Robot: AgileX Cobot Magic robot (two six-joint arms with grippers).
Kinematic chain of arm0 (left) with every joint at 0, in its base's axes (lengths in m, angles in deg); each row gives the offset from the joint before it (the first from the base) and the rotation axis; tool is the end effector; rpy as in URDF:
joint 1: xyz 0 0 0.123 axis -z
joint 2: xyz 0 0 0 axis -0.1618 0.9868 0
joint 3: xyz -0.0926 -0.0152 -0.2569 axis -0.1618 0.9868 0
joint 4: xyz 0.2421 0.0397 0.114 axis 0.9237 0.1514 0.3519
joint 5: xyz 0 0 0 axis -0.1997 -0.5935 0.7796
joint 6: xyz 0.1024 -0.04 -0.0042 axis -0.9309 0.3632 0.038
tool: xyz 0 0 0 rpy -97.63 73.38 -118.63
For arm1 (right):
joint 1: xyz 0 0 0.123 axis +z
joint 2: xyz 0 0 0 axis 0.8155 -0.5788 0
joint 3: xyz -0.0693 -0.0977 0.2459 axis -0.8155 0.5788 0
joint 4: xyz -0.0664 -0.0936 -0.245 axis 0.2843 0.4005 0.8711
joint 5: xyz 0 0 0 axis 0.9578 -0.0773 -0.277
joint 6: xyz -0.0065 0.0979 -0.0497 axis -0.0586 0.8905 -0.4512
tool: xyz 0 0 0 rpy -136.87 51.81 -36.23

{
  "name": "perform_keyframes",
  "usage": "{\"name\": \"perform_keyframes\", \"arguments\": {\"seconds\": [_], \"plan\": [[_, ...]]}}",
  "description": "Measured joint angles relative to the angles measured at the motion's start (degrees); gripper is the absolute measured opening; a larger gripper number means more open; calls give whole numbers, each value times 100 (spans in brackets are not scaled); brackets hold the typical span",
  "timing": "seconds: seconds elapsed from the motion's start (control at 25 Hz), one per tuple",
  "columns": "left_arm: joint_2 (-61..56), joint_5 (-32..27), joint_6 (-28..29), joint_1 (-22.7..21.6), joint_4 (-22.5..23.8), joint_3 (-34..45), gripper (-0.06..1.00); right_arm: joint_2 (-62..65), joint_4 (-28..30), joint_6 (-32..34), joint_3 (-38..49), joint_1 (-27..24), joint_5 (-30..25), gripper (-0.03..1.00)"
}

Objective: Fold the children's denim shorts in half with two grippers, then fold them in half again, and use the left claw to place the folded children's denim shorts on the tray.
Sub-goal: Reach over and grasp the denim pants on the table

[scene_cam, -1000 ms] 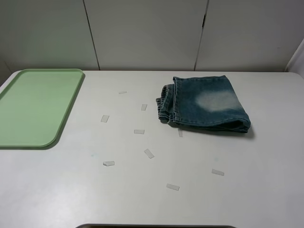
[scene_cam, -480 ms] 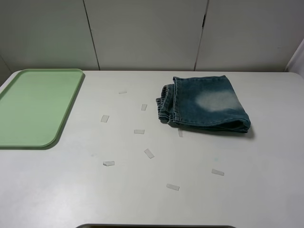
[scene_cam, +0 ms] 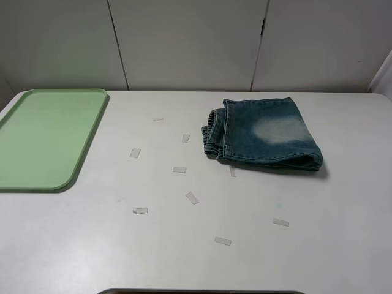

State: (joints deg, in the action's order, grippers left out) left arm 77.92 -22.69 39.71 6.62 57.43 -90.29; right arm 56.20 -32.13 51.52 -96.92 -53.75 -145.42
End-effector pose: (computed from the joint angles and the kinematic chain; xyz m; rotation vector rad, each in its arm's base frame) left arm 0.0419 0.0037 0.2743 -0.1364 2.0441 -0.0027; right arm 0.0420 -0.0030 0.2808 0.0757 2.0009 0.0220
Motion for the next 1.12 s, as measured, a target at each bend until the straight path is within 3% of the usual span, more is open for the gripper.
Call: {"name": "perform_keyframes", "arguments": {"seconds": [1.12], "plan": [[0, 6, 0, 0, 0, 0, 91, 0, 0, 0, 0, 0, 0, 69]]}}
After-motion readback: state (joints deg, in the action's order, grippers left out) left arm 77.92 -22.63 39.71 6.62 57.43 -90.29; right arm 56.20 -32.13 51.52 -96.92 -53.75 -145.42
